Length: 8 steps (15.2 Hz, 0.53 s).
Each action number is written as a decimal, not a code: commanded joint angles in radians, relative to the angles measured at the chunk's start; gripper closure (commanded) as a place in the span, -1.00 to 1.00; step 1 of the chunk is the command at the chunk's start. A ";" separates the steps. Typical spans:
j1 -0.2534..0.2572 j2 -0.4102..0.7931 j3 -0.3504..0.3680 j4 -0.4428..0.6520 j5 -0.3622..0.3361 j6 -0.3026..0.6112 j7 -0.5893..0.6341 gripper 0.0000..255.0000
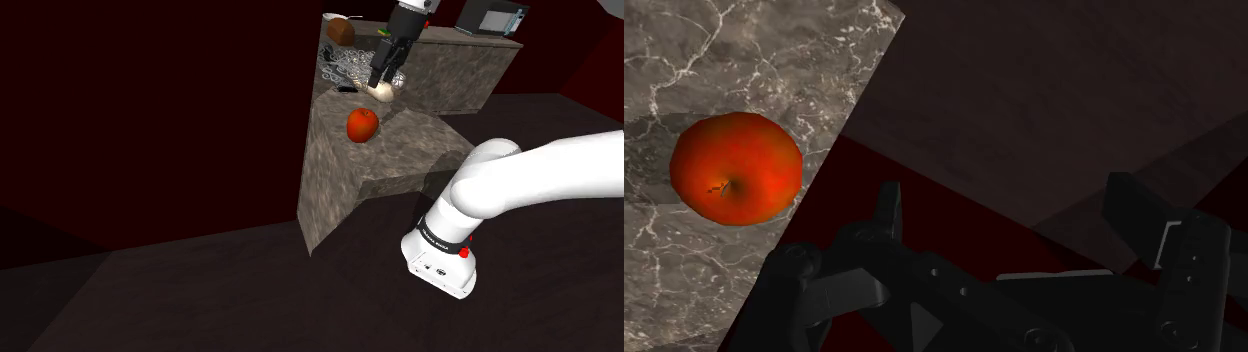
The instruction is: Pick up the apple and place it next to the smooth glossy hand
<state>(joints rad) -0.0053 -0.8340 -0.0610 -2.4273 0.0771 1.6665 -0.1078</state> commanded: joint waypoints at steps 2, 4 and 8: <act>-0.002 -0.014 -0.023 -0.029 -0.016 0.031 -0.041 -1.00; -0.007 -0.033 -0.073 -0.083 -0.047 0.094 -0.122 -1.00; -0.016 -0.041 -0.184 -0.165 -0.107 0.231 -0.288 -1.00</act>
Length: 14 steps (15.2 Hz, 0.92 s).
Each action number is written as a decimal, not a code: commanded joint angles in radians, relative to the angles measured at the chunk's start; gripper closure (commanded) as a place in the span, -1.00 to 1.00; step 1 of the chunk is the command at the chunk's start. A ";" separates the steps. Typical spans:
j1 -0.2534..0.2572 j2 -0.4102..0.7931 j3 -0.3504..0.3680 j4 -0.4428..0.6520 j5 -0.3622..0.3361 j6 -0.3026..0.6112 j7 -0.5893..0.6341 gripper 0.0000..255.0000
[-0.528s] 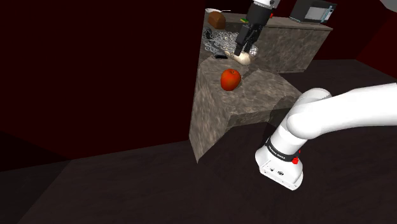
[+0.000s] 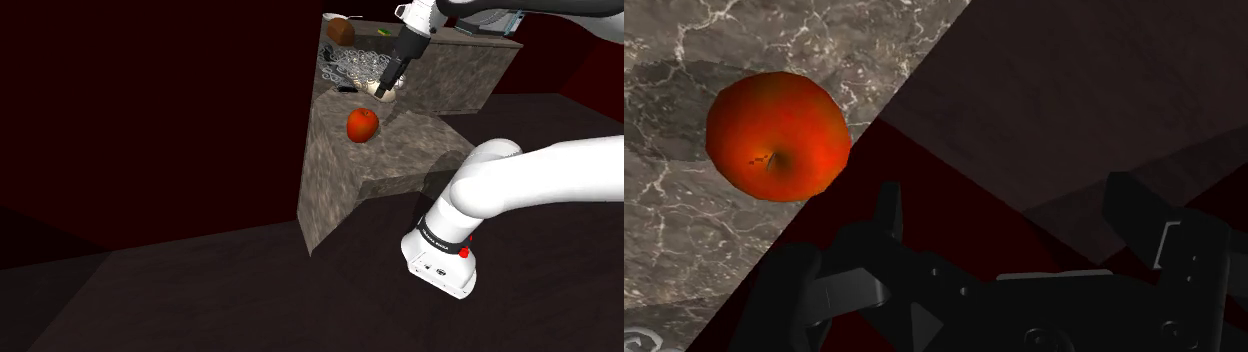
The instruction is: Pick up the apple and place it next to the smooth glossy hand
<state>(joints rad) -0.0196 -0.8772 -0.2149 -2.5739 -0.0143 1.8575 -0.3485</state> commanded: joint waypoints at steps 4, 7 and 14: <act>0.002 0.042 -0.157 -0.065 -0.063 0.187 -0.220 -1.00; 0.024 0.100 -0.264 -0.074 -0.082 0.300 -0.357 -1.00; 0.162 0.270 -0.522 -0.029 -0.043 0.521 -0.656 -1.00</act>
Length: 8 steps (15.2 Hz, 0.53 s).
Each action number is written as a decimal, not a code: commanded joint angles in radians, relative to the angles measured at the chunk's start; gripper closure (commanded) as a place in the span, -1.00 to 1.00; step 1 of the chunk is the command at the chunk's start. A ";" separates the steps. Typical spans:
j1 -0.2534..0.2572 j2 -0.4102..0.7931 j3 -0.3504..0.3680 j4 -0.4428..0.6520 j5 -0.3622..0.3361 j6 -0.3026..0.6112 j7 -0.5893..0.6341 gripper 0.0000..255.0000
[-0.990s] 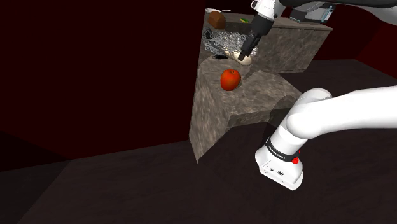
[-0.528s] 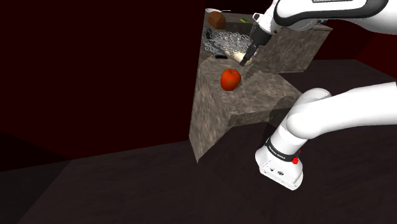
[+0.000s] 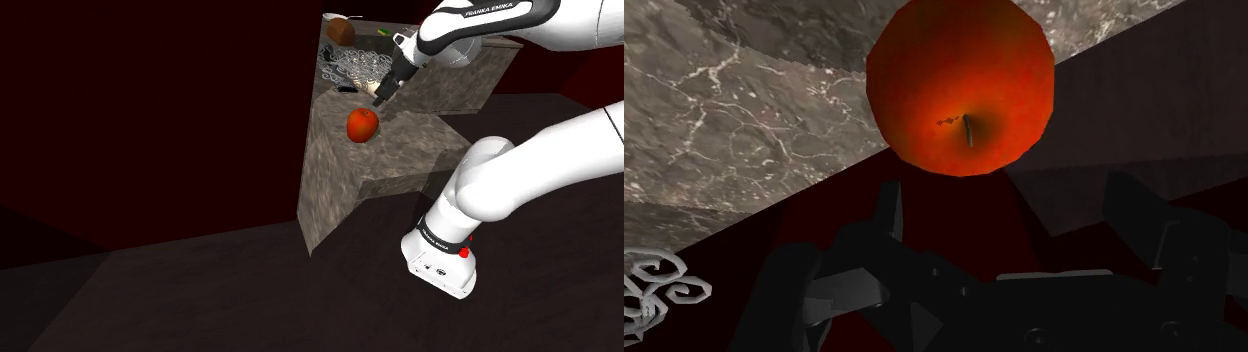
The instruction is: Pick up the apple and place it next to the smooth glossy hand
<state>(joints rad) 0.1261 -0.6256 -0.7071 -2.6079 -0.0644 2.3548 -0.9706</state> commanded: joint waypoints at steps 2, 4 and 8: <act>0.033 0.040 -0.043 -0.005 0.016 0.056 -0.041 -1.00; 0.051 0.063 -0.058 -0.014 0.027 0.088 -0.050 -1.00; 0.078 0.093 -0.079 -0.024 0.044 0.130 -0.062 -1.00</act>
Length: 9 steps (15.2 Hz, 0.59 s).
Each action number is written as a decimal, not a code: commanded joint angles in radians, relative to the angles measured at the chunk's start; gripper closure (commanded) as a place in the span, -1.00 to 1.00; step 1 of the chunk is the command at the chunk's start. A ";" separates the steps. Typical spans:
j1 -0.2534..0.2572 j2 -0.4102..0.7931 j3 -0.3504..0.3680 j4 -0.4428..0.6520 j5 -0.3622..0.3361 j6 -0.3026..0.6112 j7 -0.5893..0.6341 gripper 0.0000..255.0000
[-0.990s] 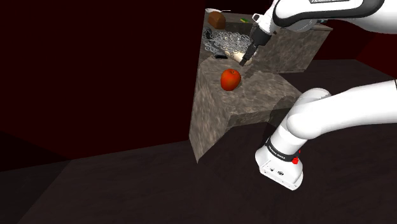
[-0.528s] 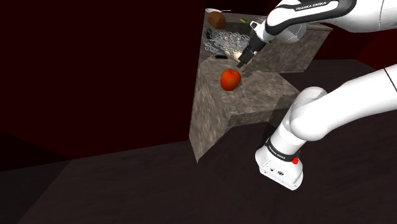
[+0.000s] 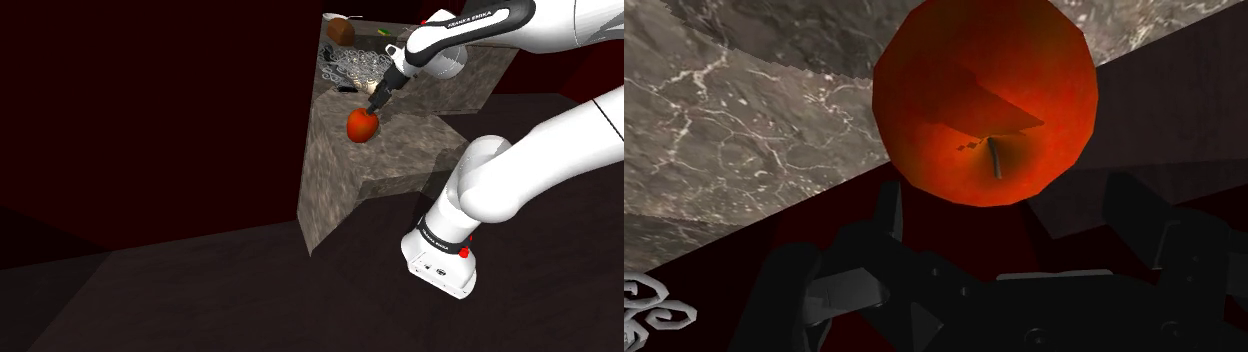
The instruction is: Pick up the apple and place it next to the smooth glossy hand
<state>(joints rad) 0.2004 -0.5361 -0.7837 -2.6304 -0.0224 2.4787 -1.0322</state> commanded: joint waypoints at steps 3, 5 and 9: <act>0.004 0.004 -0.002 -0.002 0.002 0.006 -0.001 -1.00; 0.004 0.004 -0.002 -0.002 0.002 0.006 -0.001 -1.00; 0.003 0.004 -0.002 -0.002 0.002 0.006 -0.001 1.00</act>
<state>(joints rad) 0.2039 -0.5325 -0.7858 -2.6320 -0.0201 2.4846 -1.0332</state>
